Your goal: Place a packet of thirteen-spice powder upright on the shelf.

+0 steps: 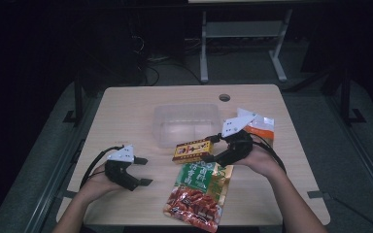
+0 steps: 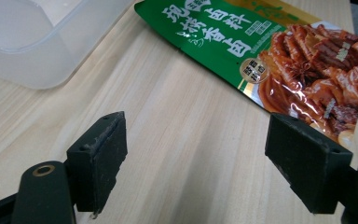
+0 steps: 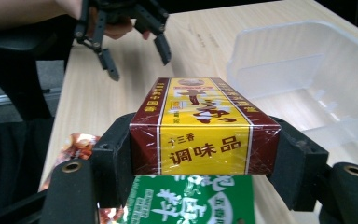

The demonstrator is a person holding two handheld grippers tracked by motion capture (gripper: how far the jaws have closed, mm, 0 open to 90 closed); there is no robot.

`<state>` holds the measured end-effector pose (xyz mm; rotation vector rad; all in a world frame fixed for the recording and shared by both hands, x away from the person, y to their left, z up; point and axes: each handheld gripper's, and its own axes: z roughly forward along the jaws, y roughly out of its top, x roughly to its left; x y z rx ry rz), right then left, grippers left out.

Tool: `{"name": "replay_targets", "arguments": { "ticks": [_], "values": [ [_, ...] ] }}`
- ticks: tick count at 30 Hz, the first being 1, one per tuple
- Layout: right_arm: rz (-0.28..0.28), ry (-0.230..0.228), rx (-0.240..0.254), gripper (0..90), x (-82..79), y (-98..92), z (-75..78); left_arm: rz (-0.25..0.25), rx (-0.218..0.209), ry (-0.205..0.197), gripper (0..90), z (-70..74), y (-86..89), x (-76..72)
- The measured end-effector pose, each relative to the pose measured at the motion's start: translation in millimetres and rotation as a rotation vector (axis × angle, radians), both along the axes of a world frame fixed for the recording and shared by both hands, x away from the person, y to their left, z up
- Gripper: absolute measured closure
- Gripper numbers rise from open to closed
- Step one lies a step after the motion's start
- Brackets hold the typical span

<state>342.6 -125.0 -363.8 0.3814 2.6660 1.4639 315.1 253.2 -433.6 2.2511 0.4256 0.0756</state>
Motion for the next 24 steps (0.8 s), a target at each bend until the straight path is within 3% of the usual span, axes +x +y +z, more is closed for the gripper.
{"name": "replay_targets", "arguments": {
  "ticks": [10, 17, 24],
  "values": [
    [-0.036, 0.013, 0.013, 32.2, 24.3, 4.6, 10.2, -0.01, 0.02, 0.003, 20.7, 0.6, -0.4, -1.9],
    [-0.046, 0.006, 0.012, 32.2, 37.9, 9.2, 18.6, -0.001, -0.009, 0.007, 21.3, 1.0, 2.4, -1.6],
    [-0.063, -0.007, -0.006, 32.2, 52.2, 14.3, 28.3, -0.008, -0.01, 0.012, 21.8, 0.5, 0.8, -1.8]
  ]
}}
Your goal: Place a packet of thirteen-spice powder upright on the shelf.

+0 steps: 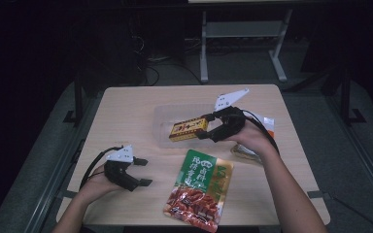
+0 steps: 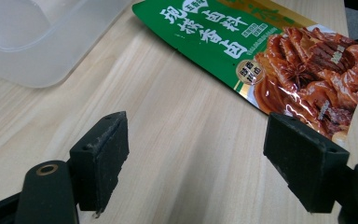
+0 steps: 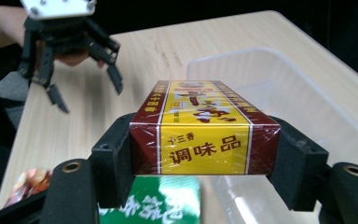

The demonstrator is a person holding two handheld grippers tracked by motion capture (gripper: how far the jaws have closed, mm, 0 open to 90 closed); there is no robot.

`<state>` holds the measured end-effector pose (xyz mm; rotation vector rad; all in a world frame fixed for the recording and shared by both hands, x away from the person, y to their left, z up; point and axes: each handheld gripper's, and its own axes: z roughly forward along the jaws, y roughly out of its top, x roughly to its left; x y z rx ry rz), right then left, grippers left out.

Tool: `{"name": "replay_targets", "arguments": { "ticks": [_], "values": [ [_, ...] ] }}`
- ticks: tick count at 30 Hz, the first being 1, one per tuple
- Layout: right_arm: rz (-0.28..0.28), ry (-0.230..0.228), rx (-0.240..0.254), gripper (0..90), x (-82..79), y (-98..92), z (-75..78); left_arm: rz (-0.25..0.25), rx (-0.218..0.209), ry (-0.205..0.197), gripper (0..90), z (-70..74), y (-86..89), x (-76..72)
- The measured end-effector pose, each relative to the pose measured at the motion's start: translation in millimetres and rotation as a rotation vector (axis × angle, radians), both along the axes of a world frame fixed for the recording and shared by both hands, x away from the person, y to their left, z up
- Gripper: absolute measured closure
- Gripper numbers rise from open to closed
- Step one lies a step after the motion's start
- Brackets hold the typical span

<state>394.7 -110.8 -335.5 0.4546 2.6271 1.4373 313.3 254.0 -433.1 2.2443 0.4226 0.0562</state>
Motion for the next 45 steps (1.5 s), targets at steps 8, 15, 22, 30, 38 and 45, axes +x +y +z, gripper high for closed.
{"name": "replay_targets", "arguments": {
  "ticks": [8, 15, 22, 30, 38, 45],
  "values": [
    [-0.001, -0.019, -0.042, 32.3, 16.9, 10.3, 10.3, -0.005, -0.006, 0.008, 22.0, -0.5, -2.7, -1.2],
    [0.022, -0.015, -0.058, 32.2, 28.1, 21.0, 14.4, -0.01, -0.003, 0.007, 22.0, -0.2, -1.7, 0.1],
    [0.045, -0.017, -0.099, 32.2, 48.1, 38.6, 13.1, -0.014, -0.011, 0.01, 22.0, -0.5, -1.7, 0.6],
    [0.043, -0.012, -0.137, 32.2, 65.4, 55.8, 8.9, -0.006, -0.025, 0.023, 22.0, 0.1, -0.9, 0.4],
    [0.04, -0.026, -0.152, 32.1, 74.7, 67.0, 1.8, -0.009, -0.029, 0.029, 22.0, -0.3, -1.3, 0.4],
    [0.032, -0.017, -0.168, 32.0, 75.7, 75.8, -2.8, -0.016, -0.025, 0.034, 22.0, -0.9, -1.7, 0.6]
  ]
}}
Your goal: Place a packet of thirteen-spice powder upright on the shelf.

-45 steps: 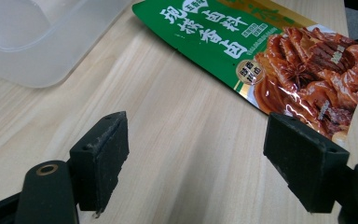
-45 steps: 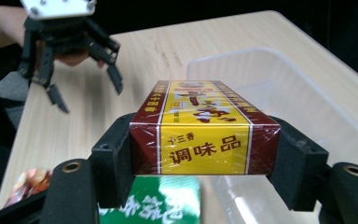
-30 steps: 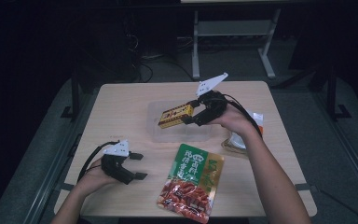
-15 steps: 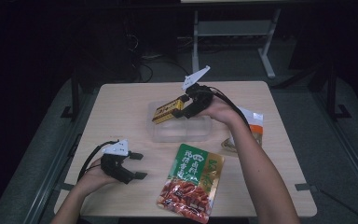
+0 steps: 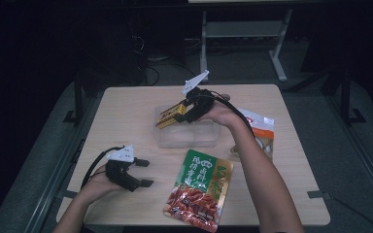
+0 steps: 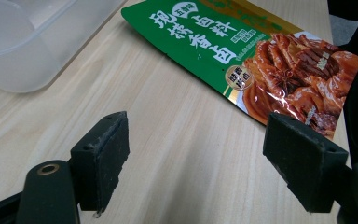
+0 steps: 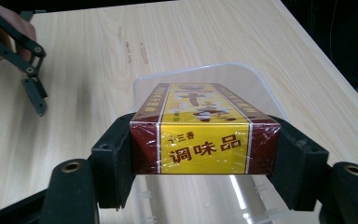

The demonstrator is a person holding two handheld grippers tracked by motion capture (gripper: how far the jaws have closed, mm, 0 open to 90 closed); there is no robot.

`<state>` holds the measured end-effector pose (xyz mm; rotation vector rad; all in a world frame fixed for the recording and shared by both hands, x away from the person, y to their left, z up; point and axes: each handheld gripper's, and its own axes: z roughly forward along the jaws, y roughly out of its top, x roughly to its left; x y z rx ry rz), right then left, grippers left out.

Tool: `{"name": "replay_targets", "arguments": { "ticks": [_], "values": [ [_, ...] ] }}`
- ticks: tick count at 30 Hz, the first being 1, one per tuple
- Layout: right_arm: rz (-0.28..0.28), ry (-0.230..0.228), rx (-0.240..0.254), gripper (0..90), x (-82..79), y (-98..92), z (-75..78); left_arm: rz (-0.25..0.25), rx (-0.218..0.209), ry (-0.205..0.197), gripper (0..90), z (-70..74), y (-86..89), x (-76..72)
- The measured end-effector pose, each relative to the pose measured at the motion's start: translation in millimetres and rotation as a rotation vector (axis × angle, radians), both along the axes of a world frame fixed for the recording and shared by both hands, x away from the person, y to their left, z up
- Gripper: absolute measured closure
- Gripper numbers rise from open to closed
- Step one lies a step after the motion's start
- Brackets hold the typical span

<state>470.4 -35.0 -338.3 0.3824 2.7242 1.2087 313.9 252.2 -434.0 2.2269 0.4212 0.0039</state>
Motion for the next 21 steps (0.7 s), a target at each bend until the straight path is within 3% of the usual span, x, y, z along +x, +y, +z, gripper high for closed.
{"name": "replay_targets", "arguments": {
  "ticks": [1, 5, 7, 10, 21],
  "values": [
    [0.025, -0.021, -0.001, 32.0, 3.5, 2.0, -2.0, 0.001, 0.001, 0.003, 22.0, -0.1, 0.0, -0.1],
    [0.023, -0.009, -0.006, 31.9, 4.9, 6.1, -3.7, 0.002, -0.004, 0.009, 22.0, -0.4, 0.0, -0.2],
    [0.03, -0.029, -0.047, 31.9, 7.6, 11.6, -6.1, 0.003, -0.008, 0.011, 22.0, -0.2, 0.4, -0.3],
    [0.037, -0.027, -0.068, 31.9, 9.1, 16.2, -7.6, 0.005, -0.012, 0.014, 22.0, 0.0, 0.3, -0.6],
    [0.042, -0.026, -0.059, 31.8, 13.0, 21.4, -7.2, -0.001, -0.012, 0.018, 22.0, -0.7, -0.6, -0.7]
  ]
}}
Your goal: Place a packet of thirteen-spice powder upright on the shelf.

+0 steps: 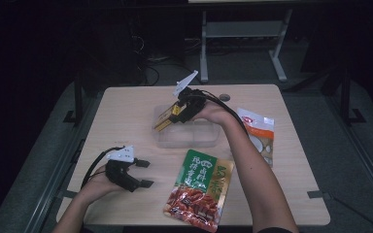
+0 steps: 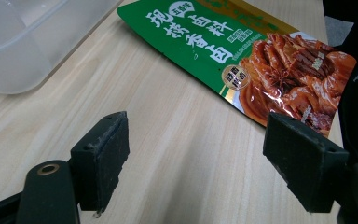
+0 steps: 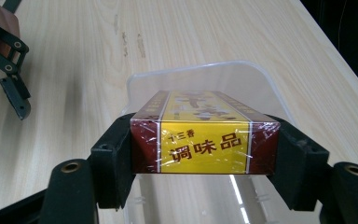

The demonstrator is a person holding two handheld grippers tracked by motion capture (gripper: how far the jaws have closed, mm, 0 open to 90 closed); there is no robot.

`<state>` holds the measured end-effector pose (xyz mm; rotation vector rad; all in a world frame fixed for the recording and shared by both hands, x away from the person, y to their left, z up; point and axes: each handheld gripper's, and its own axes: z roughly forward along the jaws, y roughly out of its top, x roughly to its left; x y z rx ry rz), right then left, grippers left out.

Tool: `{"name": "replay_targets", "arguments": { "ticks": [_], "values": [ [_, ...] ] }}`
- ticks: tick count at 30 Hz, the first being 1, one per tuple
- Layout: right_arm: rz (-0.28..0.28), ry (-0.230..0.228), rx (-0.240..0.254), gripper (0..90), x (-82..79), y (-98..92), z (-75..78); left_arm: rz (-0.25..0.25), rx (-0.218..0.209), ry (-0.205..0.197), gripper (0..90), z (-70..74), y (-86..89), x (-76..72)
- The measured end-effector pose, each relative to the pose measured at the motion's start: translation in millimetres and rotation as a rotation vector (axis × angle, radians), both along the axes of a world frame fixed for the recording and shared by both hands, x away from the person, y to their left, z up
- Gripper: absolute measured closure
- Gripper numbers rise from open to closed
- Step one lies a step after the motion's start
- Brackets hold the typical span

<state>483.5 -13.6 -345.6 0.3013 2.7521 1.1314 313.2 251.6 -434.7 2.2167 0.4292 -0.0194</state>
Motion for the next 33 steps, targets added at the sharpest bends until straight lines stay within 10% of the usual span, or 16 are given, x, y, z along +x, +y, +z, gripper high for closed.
{"name": "replay_targets", "arguments": {
  "ticks": [22, 33],
  "values": [
    [0.008, -0.023, 0.075, 31.7, 1.5, 14.1, 6.3, -0.015, -0.002, 0.008, 22.0, -0.6, -0.9, 0.2],
    [0.051, -0.026, 0.024, 31.7, 4.4, 33.3, 9.3, -0.022, 0.002, 0.015, 22.0, -1.2, -1.4, 0.1]
  ]
}}
